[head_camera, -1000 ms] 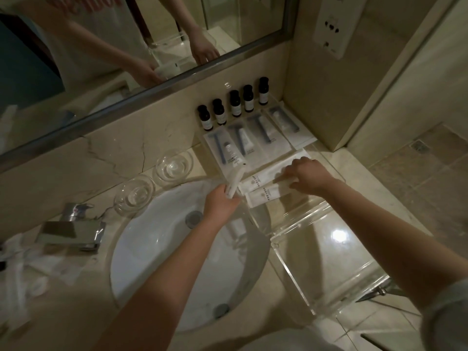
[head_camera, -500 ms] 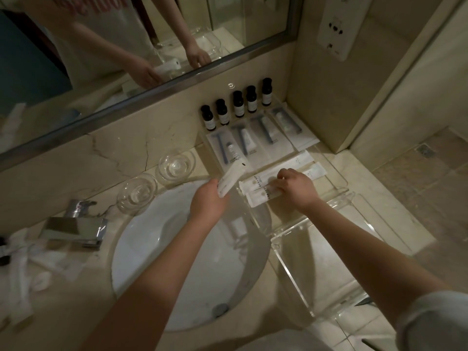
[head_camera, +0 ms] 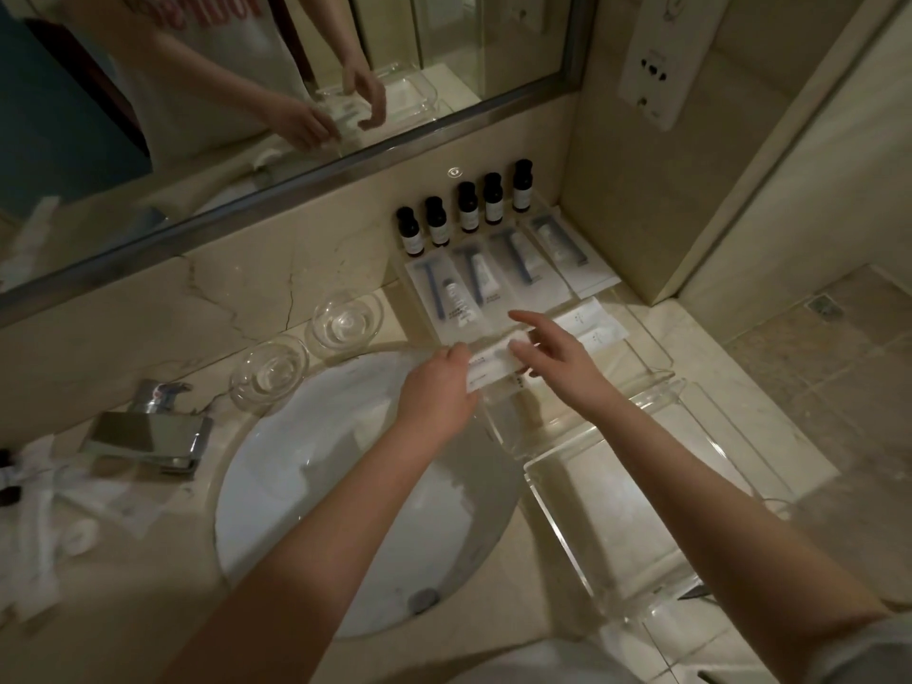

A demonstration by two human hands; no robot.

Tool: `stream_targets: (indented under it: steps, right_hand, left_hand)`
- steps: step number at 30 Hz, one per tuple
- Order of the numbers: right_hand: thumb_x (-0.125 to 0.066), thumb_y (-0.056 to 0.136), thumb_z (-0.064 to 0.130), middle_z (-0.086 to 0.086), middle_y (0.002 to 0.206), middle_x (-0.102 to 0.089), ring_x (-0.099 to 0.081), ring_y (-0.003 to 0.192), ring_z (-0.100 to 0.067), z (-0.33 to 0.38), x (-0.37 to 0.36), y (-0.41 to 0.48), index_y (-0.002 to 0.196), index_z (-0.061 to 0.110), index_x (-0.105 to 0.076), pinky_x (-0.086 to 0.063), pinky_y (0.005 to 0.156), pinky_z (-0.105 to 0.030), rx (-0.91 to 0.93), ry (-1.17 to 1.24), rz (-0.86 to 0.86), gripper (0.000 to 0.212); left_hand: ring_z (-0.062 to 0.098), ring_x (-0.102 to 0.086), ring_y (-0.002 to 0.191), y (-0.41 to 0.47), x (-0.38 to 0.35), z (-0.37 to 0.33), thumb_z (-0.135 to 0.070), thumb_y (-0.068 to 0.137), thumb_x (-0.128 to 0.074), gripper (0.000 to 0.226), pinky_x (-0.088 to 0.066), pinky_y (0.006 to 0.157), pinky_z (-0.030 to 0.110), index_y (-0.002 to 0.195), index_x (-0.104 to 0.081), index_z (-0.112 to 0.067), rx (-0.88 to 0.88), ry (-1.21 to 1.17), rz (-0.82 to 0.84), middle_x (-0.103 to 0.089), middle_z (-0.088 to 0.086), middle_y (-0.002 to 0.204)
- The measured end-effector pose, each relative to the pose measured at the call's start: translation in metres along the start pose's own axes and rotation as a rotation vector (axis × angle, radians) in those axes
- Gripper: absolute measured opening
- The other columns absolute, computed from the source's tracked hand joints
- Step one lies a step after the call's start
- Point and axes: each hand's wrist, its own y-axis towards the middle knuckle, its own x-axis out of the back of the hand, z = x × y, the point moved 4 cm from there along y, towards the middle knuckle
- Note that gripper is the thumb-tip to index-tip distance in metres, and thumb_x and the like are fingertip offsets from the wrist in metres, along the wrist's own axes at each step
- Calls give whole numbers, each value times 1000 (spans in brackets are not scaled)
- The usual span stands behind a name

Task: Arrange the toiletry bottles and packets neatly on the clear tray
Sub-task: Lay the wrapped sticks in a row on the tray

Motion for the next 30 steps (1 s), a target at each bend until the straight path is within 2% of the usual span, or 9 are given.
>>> stream_targets:
  steps: [2,3,7,10,13,16,20,27,30]
  right_hand:
    - [-67,85,26,16,116,-58,-53,105,4,4,-1,-4,124,28,-56,-42,88,-9,56,-116,82,41]
    - [-69,84,24,18,112,-61,-55,103,4,4,2,-5,119,26,-61,-42,88,-11,71,-139,75,36]
    - [-63,86,10,23,58,-58,-48,52,2,-1,14,-7,94,14,-71,-39,54,-13,-7,-6,-14,12]
    - [-58,91,17,5,74,-62,-52,60,-8,-2,25,-11,93,12,-71,-45,62,-22,-101,110,-41,15]
    - [-50,95,25,5,90,-65,-57,77,-14,2,26,-14,97,14,-69,-49,77,-29,-161,253,91,22]
    - [-54,93,15,3,80,-64,-56,68,-15,9,21,-12,90,12,-65,-51,70,-25,-151,375,114,12]
    - [-60,89,11,-4,67,-59,-51,55,-14,15,17,-3,78,5,-63,-45,59,-24,-132,223,-52,13]
    - [-63,79,17,-3,58,-59,-49,49,-14,4,25,6,63,11,-60,-42,53,-26,-238,-15,-252,17]
    - [-61,81,18,-3,58,-57,-49,49,-14,-13,40,1,65,9,-58,-42,55,-27,-307,-45,-325,18]
  left_hand:
    - [35,-58,99,-3,-1,-10,-20,86,-59,40,-42,74,36,117,-39,-4,-21,-114,25,-57,17,113]
    - [35,-58,97,-4,-1,-12,-19,86,-59,40,-40,72,33,115,-38,-3,-26,-170,34,-56,17,111]
    - [32,-59,93,-5,4,-2,-15,86,-58,23,-42,73,32,106,-50,-7,-43,-186,46,-61,15,103]
    - [22,-62,77,-4,9,11,-13,88,-57,11,-43,64,27,92,-65,-7,0,-378,70,-66,12,82]
    - [-1,-60,51,-6,7,16,-10,92,-51,15,-44,52,14,85,-64,-9,98,-681,291,-65,-2,69]
    - [5,-62,54,-11,0,18,-13,95,-48,18,-51,61,21,85,-64,-10,196,-900,448,-69,0,75]
    - [13,-66,59,-13,-10,14,-12,94,-50,12,-52,73,34,98,-60,-8,242,-1070,565,-73,4,74]
    - [8,-67,57,-9,-11,10,-14,90,-58,16,-52,58,18,104,-61,-6,186,-821,522,-70,5,82]
    - [15,-61,71,-1,-17,18,-17,87,-63,21,-49,72,24,101,-67,-3,241,-696,409,-65,2,79]
